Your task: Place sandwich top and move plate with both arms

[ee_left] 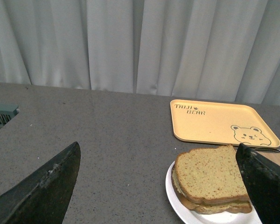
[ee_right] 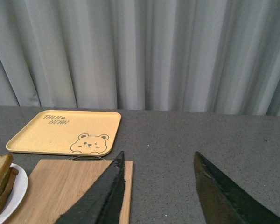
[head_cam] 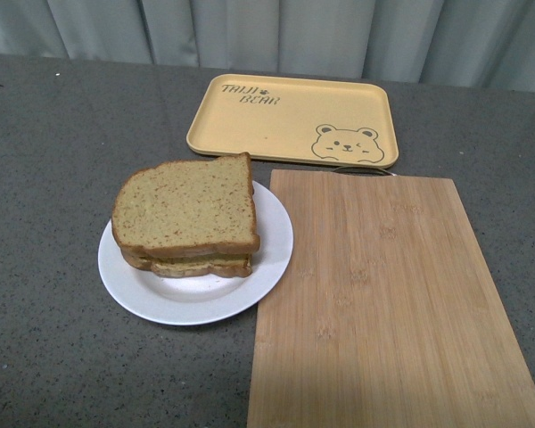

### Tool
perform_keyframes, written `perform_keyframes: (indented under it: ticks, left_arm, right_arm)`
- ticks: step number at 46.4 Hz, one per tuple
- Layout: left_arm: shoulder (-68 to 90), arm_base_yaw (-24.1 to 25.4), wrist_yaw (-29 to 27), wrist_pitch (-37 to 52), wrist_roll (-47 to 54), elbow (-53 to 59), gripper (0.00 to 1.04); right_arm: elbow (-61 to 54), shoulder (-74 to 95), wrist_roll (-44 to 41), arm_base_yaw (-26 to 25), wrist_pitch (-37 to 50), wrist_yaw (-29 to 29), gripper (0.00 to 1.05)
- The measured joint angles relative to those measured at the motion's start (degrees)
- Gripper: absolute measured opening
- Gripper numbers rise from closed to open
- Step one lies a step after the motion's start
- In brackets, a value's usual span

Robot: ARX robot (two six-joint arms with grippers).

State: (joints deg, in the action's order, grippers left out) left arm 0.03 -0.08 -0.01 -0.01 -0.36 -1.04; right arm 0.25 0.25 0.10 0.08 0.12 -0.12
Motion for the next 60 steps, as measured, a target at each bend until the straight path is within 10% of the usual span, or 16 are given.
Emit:
perform_keyframes:
  ticks: [17, 23, 60]
  left_arm:
    - [0.7, -0.04, -0.46, -1.07, -0.74, -0.31, 0.98]
    - [13.68, -1.14, -2.6, -10.95, -8.09, -5.22, 0.98]
    - [95.76, -7.45, 12.13, 24.57, -50.77, -20.09, 0.98]
  right_arm:
    - [0.0, 0.0, 0.02, 0.0, 0.0, 0.0, 0.97]
    - [0.0, 0.0, 0.02, 0.0, -0.02, 0.0, 0.95]
    - [0.0, 0.0, 0.02, 0.0, -0.02, 0.0, 0.95]
